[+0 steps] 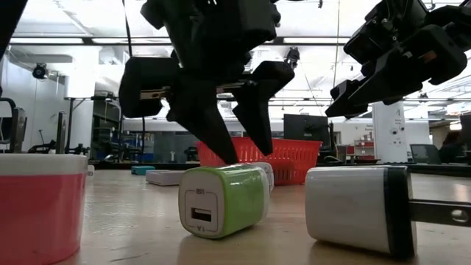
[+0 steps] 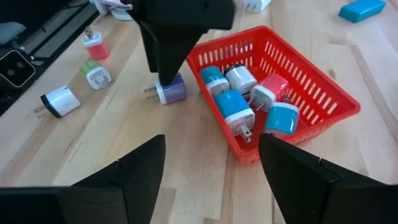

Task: Pick & Place Office items
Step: Put the violet charger adapter into the red bin

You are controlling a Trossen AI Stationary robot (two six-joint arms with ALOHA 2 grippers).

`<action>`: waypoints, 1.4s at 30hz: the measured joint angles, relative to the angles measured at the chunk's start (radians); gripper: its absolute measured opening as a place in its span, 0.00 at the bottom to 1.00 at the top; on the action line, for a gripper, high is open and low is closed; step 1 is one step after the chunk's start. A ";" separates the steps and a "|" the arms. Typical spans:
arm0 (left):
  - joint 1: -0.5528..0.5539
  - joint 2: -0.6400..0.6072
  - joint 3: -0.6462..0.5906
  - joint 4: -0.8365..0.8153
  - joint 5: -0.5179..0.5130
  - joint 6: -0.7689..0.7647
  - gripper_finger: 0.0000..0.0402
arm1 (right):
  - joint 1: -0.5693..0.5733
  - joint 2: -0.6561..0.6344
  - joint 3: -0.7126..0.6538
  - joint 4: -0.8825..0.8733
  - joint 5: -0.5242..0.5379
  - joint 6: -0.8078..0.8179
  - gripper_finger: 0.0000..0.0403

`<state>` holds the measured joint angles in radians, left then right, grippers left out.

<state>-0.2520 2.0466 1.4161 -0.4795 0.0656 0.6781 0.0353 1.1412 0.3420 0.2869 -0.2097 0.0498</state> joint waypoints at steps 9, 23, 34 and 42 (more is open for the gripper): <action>0.001 0.009 0.007 -0.007 -0.008 0.026 0.55 | 0.002 0.000 -0.002 -0.002 -0.001 0.001 0.64; 0.013 0.018 0.004 0.019 -0.040 0.027 0.55 | 0.002 0.000 -0.002 -0.001 -0.002 0.003 0.64; 0.012 0.067 0.010 -0.008 -0.032 0.024 0.55 | 0.002 0.000 -0.003 -0.001 -0.003 0.003 0.64; 0.012 0.065 0.014 -0.019 -0.031 -0.001 0.53 | 0.002 0.000 -0.003 -0.001 -0.003 0.003 0.64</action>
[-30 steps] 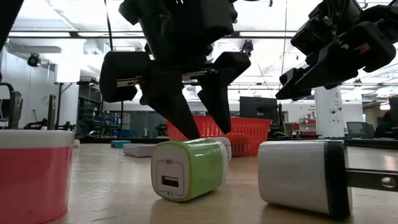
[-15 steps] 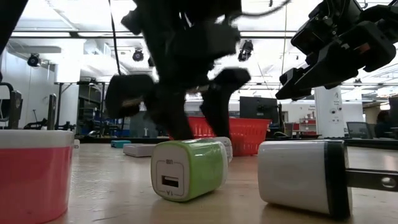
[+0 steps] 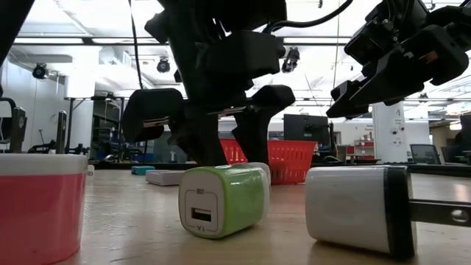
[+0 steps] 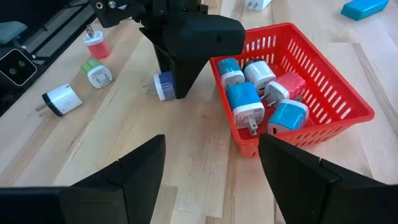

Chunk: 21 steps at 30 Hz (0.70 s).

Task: Pick & Place Office items
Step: Put the violet charger adapter into the red bin

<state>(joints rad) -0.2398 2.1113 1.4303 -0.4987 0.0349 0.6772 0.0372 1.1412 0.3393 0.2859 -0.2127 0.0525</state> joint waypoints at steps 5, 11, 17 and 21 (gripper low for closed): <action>-0.001 0.000 -0.003 -0.004 0.002 -0.009 0.45 | 0.000 0.000 0.000 0.000 0.000 0.000 0.64; -0.002 0.000 -0.003 -0.004 0.002 -0.023 0.32 | 0.000 0.000 0.000 0.000 0.002 0.000 0.64; -0.003 0.000 -0.003 -0.003 -0.001 -0.023 0.32 | 0.000 0.000 0.000 0.000 0.002 0.000 0.64; -0.006 0.000 -0.004 0.001 -0.002 -0.028 0.32 | 0.000 0.000 0.000 0.000 0.002 0.000 0.64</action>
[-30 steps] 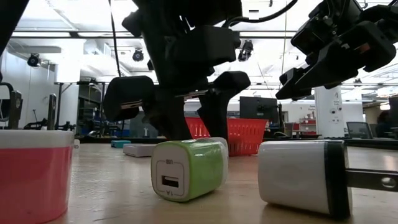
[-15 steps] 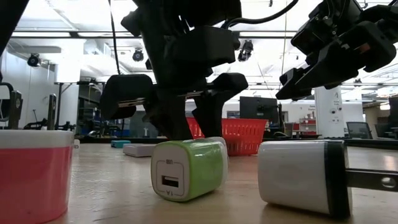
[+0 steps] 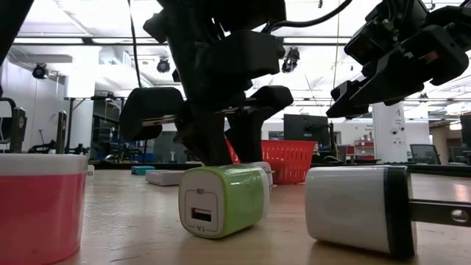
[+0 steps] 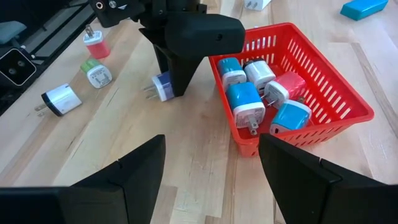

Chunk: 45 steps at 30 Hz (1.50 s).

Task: Pick & Place Office items
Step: Put the violet charger adapter into the red bin

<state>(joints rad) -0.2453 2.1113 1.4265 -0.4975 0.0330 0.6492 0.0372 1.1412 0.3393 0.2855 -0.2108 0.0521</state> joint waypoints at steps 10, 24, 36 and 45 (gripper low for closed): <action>-0.001 0.000 -0.010 0.035 0.000 -0.054 0.32 | 0.000 0.000 0.000 0.000 0.000 -0.003 0.64; -0.007 -0.023 -0.078 0.216 0.000 -0.083 0.32 | 0.000 0.000 -0.002 0.000 0.000 -0.009 0.64; -0.006 -0.201 -0.303 0.535 -0.004 -0.160 0.32 | 0.000 0.000 -0.003 0.010 0.000 -0.025 0.64; 0.015 -0.320 -0.521 0.890 -0.008 -0.253 0.32 | 0.000 0.000 -0.003 0.054 0.001 -0.052 0.64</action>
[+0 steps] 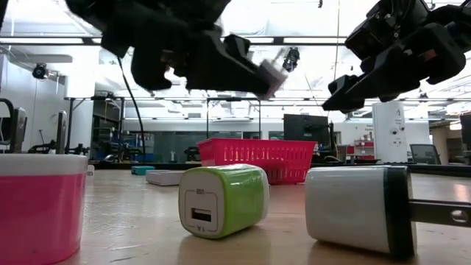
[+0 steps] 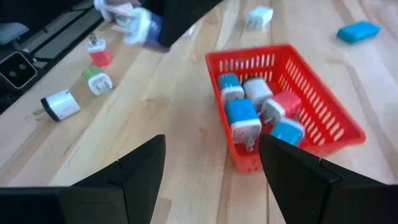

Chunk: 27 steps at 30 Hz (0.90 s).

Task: Pick & Place Office items
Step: Put the violet charger adapter into the red bin

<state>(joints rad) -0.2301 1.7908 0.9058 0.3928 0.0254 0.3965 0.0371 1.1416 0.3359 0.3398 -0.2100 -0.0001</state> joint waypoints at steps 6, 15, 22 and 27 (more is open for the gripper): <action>0.013 -0.028 -0.070 0.139 -0.036 -0.027 0.32 | 0.000 0.000 -0.003 0.101 0.001 -0.041 0.64; 0.047 -0.031 -0.121 0.279 -0.083 -0.050 0.32 | 0.000 0.000 -0.019 0.282 0.052 -0.113 0.64; 0.090 -0.031 -0.141 0.297 -0.123 -0.108 0.32 | -0.001 0.001 -0.089 0.485 0.058 -0.143 0.64; 0.129 -0.031 -0.146 0.293 -0.134 -0.181 0.32 | -0.002 0.001 -0.147 0.600 0.072 -0.150 0.64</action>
<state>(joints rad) -0.1006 1.7603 0.7597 0.6859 -0.1088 0.2158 0.0349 1.1423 0.1884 0.9396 -0.1383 -0.1504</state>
